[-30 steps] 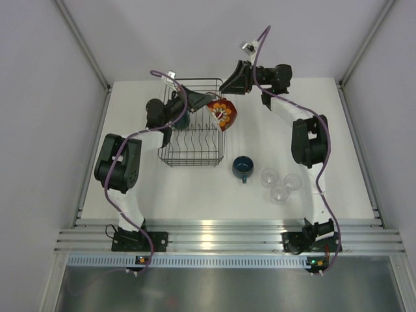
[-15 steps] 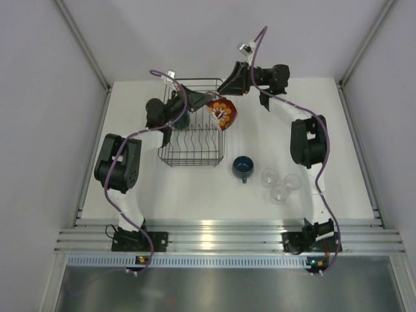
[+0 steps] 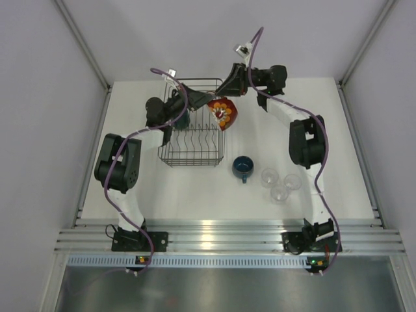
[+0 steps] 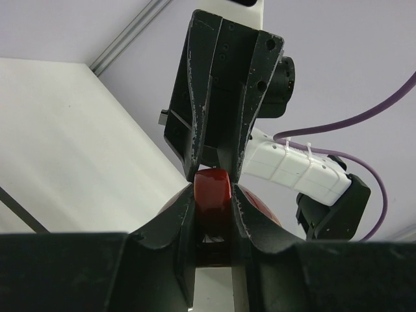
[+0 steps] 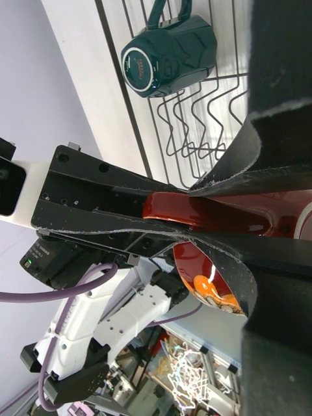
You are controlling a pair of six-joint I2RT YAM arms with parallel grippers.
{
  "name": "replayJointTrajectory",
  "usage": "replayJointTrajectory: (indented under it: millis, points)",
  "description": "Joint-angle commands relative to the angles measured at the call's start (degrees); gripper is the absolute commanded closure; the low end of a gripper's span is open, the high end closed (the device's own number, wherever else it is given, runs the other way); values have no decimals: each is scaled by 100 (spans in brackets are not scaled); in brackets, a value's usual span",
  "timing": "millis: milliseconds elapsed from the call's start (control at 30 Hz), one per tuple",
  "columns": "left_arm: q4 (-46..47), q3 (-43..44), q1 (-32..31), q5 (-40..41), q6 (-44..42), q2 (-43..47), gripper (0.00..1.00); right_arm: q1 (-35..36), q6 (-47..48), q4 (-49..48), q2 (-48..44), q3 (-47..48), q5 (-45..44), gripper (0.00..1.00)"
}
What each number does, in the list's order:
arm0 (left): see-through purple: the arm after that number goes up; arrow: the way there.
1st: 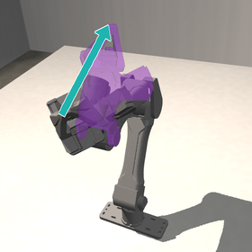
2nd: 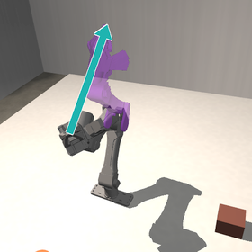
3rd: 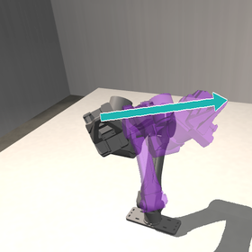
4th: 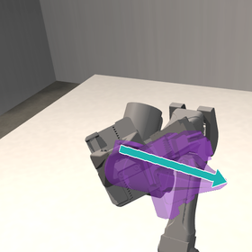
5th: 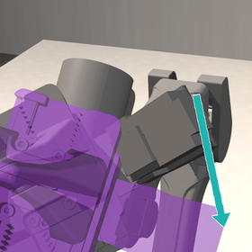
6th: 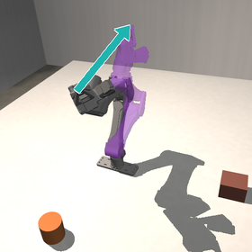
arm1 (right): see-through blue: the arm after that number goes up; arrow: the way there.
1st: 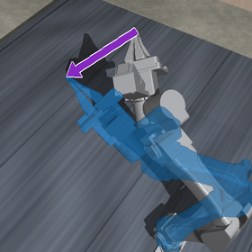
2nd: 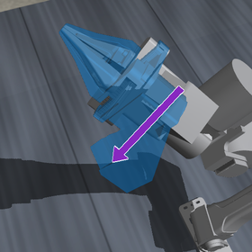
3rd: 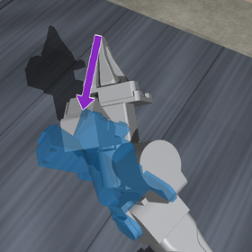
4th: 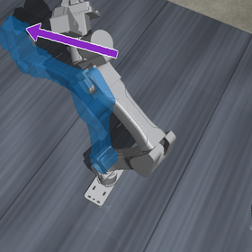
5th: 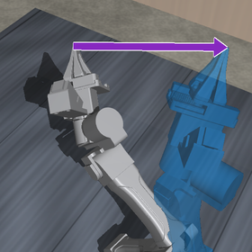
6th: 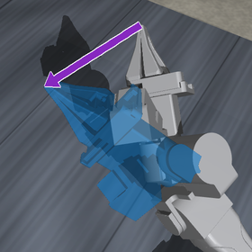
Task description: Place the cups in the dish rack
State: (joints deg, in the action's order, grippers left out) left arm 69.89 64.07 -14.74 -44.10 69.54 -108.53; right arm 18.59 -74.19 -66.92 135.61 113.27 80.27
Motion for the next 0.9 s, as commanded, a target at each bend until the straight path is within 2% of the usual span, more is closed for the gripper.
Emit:
replayJointTrajectory:
  millis: [0,100,233,267,467,633,733,767,833,867]
  points:
    - [2758,360,33,437,165,69,100,198,-401,-584,79,46,463,74]
    - [2758,360,77,463,148,78,100,206,-919,-1077,202,185,551,77]
    - [2750,343,121,481,113,78,100,207,-1527,-1587,439,458,709,97]
    - [2750,343,129,481,121,69,100,215,-1798,-1805,475,581,744,100]
    - [2750,369,182,455,113,-45,100,259,-2476,-2229,712,1038,1043,100]
    - [2750,316,191,419,86,-133,100,294,-2618,-2282,800,1153,1105,100]
    - [2758,316,217,393,69,-168,100,294,-2679,-2282,818,1188,1140,89]
    - [2750,316,235,393,86,-177,100,303,-2732,-2300,826,1206,1184,89]
    - [2750,325,252,393,86,-203,100,312,-2776,-2352,853,1249,1193,99]
    - [2758,316,270,384,78,-212,100,303,-2802,-2370,853,1258,1158,100]
